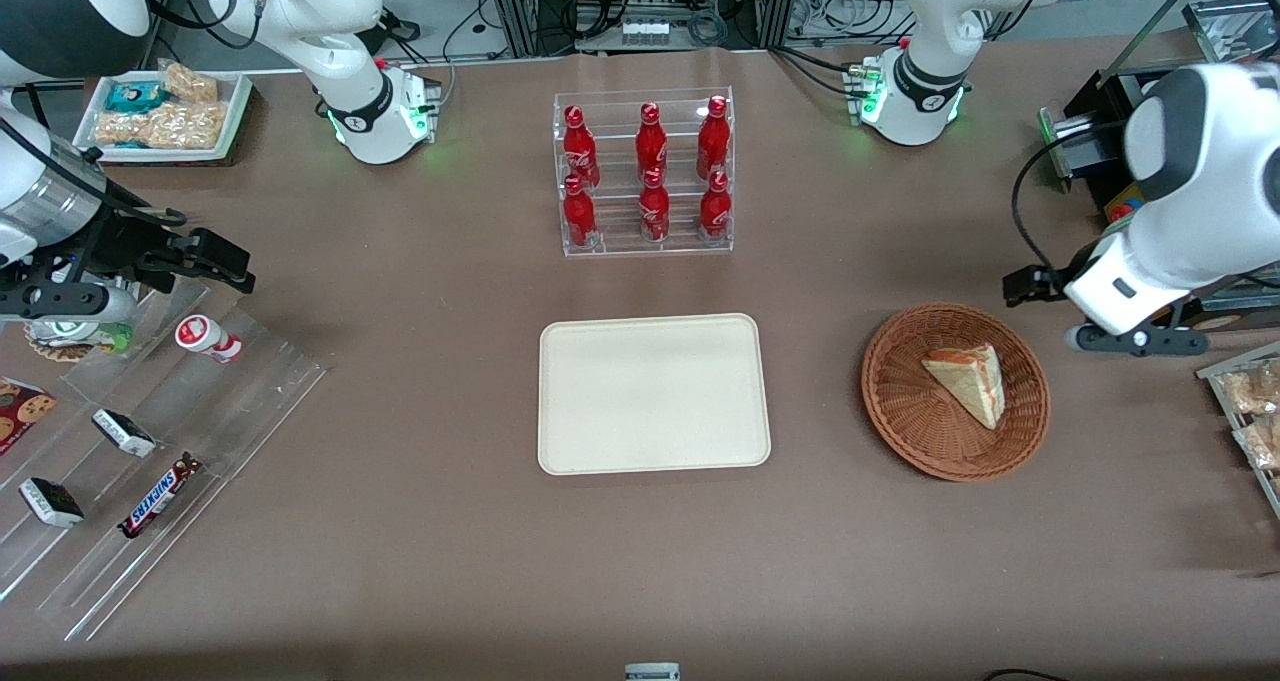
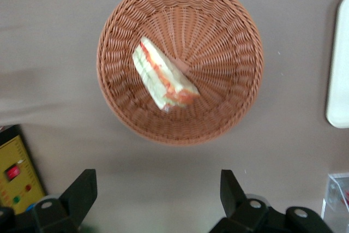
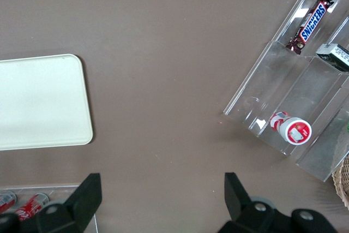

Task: Place sandwich from basket to tray
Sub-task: 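Move the left gripper over the wicker basket and lower toward the sandwich, then close the left gripper on the triangular sandwich and lift it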

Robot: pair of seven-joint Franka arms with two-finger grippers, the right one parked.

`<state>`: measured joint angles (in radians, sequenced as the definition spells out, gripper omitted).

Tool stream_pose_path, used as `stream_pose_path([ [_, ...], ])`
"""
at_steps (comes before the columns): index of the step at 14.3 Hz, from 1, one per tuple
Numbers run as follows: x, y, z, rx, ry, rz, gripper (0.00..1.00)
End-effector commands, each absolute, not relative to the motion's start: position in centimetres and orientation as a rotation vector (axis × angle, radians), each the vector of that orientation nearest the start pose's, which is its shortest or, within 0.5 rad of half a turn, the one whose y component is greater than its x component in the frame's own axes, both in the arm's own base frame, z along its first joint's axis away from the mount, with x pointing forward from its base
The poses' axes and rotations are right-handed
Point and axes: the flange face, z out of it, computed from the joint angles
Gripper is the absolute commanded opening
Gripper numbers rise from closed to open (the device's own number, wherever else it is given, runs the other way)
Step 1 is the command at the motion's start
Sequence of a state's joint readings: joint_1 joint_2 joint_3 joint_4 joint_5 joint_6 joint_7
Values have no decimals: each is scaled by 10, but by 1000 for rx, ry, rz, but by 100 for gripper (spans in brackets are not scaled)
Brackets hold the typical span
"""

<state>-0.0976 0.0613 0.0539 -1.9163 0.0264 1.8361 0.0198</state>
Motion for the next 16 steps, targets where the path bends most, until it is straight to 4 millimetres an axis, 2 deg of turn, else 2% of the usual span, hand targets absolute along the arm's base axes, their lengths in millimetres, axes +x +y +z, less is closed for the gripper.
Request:
stream_pose_path([
  [1, 543, -22, 416, -3091, 58, 147, 100],
  [4, 534, -22, 380, -3098, -64, 59, 100],
  [8, 531, -23, 357, -3069, -504, -55, 100],
  [12, 523, -20, 320, -2978, -991, -134, 100],
  [14, 529, -17, 300, -2930, -1140, -144, 100],
  [16, 534, -2, 277, -2899, -1238, -155, 100],
])
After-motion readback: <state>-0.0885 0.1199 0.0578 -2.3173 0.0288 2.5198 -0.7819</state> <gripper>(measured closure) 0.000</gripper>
